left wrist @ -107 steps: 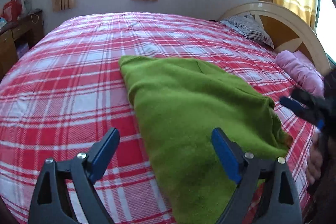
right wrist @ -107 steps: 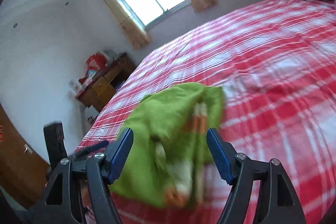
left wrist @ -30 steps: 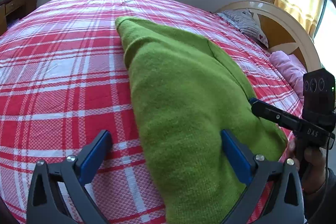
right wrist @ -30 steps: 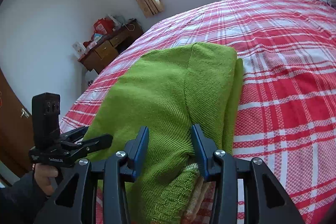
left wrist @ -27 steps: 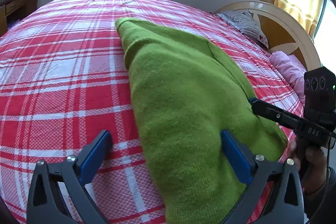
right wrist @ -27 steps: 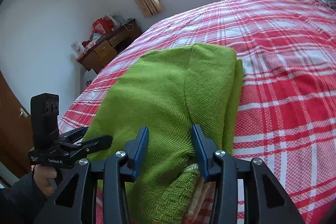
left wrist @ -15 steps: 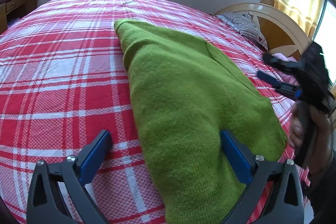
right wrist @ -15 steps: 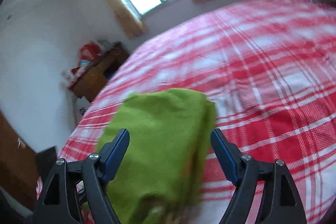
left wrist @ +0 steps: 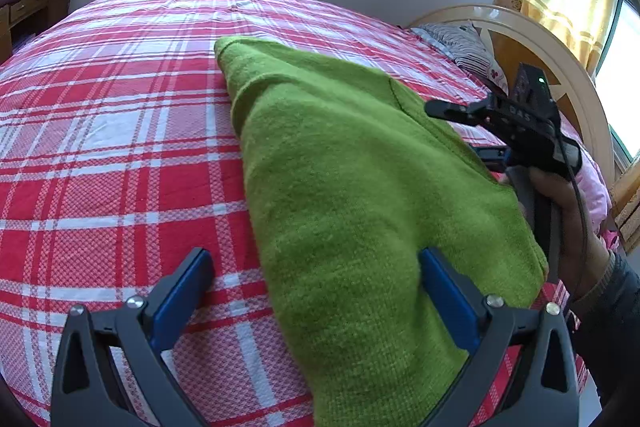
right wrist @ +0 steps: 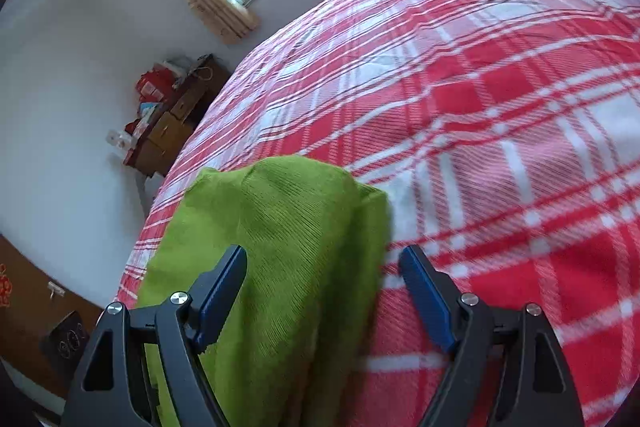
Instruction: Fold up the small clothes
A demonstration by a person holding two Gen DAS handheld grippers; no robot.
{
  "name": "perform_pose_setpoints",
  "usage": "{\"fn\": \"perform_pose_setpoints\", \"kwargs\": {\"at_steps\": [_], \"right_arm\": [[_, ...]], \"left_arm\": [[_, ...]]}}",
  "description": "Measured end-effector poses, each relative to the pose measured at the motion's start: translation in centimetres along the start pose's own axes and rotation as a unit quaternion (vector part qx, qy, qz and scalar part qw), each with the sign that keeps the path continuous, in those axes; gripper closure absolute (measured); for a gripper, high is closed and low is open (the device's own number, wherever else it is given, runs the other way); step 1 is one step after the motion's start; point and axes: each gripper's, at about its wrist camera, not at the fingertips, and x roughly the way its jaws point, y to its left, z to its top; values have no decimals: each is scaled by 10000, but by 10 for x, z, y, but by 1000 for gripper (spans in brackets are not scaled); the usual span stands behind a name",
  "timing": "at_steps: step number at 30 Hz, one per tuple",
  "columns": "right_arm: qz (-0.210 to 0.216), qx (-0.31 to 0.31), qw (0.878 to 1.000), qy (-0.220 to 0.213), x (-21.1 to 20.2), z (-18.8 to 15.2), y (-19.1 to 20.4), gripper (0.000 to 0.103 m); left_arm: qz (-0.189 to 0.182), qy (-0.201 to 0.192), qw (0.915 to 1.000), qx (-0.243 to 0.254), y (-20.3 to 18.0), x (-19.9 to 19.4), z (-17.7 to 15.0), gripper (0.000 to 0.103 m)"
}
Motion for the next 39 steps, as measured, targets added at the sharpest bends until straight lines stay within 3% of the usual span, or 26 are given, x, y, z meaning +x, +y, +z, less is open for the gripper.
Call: {"fn": "perform_pose_setpoints", "kwargs": {"at_steps": [6,9,16,17,19,20,25,35,39], "right_arm": [[162,-171,9997,117,16,7,6,24],[405,-170,9989,184,20,5,6,50],[442,-154,9988,152,21,0,3,60],[445,-175,9987,154,21,-1,4,62],[438,-269,9986,134,20,-3,8,68],[428,-314,9985,119,19,-4,10,69],[224,-552,9982,-40,11,-10,27,74],[406,-719,9962,-289,-20,-33,70,78],[533,-772,9951,-320,-30,-41,86,88]], "left_arm": [[-11,3,10000,-3,0,0,0,0],[-31,12,10000,-7,-1,1,2,0],[-72,57,9999,94,-7,3,3,0],[-86,63,9999,114,-7,3,4,2],[-280,89,9993,229,-12,2,4,20],[-384,121,9989,256,-15,1,3,24],[-405,111,9989,227,-19,-9,4,51],[-75,-78,9980,623,-29,-50,-10,60],[-38,-134,9978,649,-26,-68,-16,61]]}}
